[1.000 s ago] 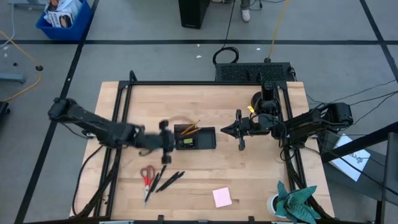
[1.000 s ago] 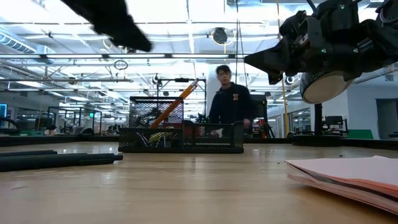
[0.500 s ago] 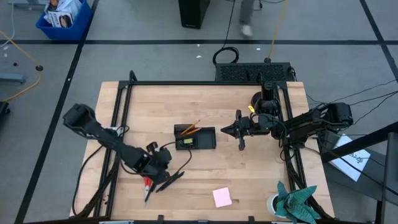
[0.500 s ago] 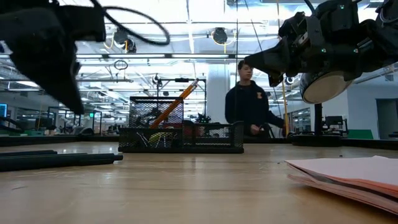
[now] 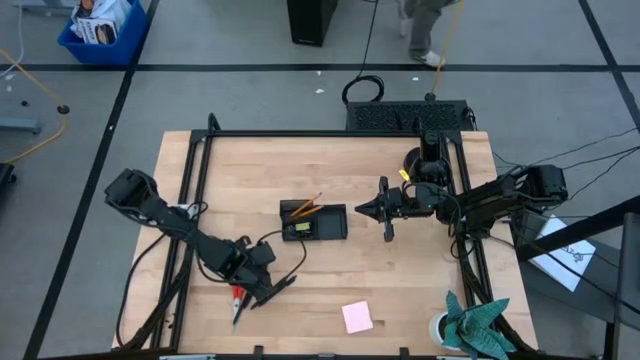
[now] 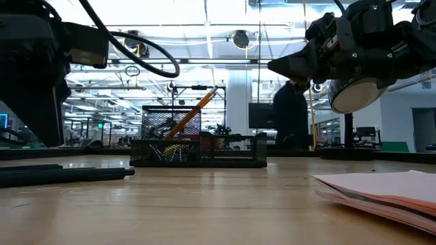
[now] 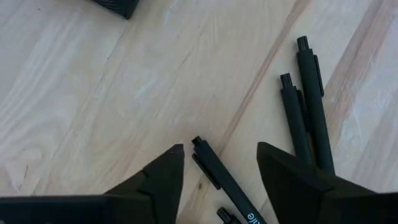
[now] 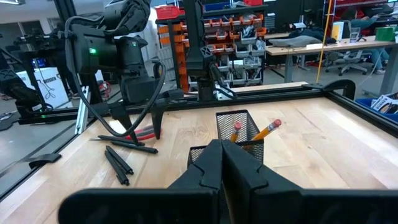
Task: Pick and place office supplies into organizer
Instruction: Put the middle left black pen into the black desk organizer
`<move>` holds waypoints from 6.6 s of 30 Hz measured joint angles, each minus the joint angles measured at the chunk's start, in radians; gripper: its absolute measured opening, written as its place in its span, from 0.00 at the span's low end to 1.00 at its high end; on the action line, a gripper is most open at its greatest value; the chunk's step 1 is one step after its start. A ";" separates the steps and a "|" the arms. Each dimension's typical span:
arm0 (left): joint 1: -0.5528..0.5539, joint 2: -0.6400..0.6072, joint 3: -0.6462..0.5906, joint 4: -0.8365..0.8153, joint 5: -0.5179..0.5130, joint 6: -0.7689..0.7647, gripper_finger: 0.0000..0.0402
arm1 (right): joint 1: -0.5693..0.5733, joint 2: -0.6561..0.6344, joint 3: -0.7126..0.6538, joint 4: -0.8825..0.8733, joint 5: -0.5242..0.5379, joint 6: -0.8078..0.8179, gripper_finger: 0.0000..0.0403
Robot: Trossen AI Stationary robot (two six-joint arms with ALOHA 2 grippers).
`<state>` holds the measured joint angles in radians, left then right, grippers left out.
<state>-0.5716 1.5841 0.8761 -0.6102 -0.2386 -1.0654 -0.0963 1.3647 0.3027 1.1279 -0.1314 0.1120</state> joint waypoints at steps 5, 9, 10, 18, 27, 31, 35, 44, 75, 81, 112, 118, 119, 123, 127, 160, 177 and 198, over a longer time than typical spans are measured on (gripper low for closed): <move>0.000 0.000 0.000 0.000 -0.001 -0.006 0.55 | 0.000 0.000 0.000 -0.003 0.000 0.000 0.00; -0.002 0.000 -0.002 0.002 -0.008 0.007 0.56 | 0.000 0.000 0.000 -0.003 0.000 0.000 0.00; -0.002 0.000 -0.006 0.002 -0.010 0.002 0.56 | 0.000 0.000 0.000 -0.003 0.000 0.000 0.00; -0.002 0.000 -0.086 0.023 0.010 -0.084 0.56 | 0.000 0.000 0.000 -0.003 0.000 0.000 0.00; -0.003 -0.004 -0.157 0.154 0.006 -0.109 0.56 | 0.000 0.000 0.000 -0.003 0.000 0.000 0.00; -0.006 -0.003 -0.166 0.172 -0.007 -0.118 0.56 | 0.000 0.000 0.000 -0.003 0.000 0.000 0.00; -0.006 -0.002 -0.163 0.200 -0.014 -0.096 0.56 | 0.000 0.000 0.000 -0.003 0.000 0.000 0.00; -0.005 0.003 -0.058 0.230 0.006 0.080 0.56 | 0.000 0.000 0.000 -0.003 0.000 0.000 0.00; -0.047 0.153 -0.006 0.046 0.126 -0.122 0.48 | 0.000 0.000 0.000 -0.003 0.000 0.000 0.00; -0.046 0.154 -0.009 0.080 0.126 -0.119 0.20 | 0.000 0.000 0.000 -0.003 0.000 0.000 0.00; -0.023 -0.107 -0.017 0.422 -0.380 0.623 0.06 | 0.000 0.000 0.000 -0.009 0.000 0.000 0.00; 0.004 -0.245 -0.016 0.579 -0.428 0.954 0.05 | 0.000 0.000 0.000 -0.010 0.000 0.000 0.00; 0.011 -0.270 -0.015 0.592 -0.428 0.999 0.05 | 0.000 0.000 0.000 -0.011 0.000 0.002 0.00; 0.046 -0.366 -0.015 0.608 -0.428 1.137 0.07 | 0.000 0.000 0.000 -0.011 0.000 0.006 0.00; 0.086 -0.456 -0.018 0.614 -0.364 1.244 0.07 | 0.000 0.000 0.000 -0.011 0.000 0.004 0.00; 0.514 -0.346 -0.557 1.642 0.216 1.215 0.08 | -0.001 0.000 0.000 0.013 0.008 -0.023 0.00; 0.695 -0.100 -0.556 1.792 0.265 1.114 0.08 | -0.002 0.000 0.000 0.012 0.033 -0.027 0.00; 0.707 0.059 -0.505 1.719 0.249 1.062 0.08 | -0.001 0.000 0.000 0.003 0.031 -0.030 0.00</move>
<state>0.1352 1.6428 0.3706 1.1088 0.0102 -0.0032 -0.0975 1.3647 0.3031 1.1309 -0.1005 0.0817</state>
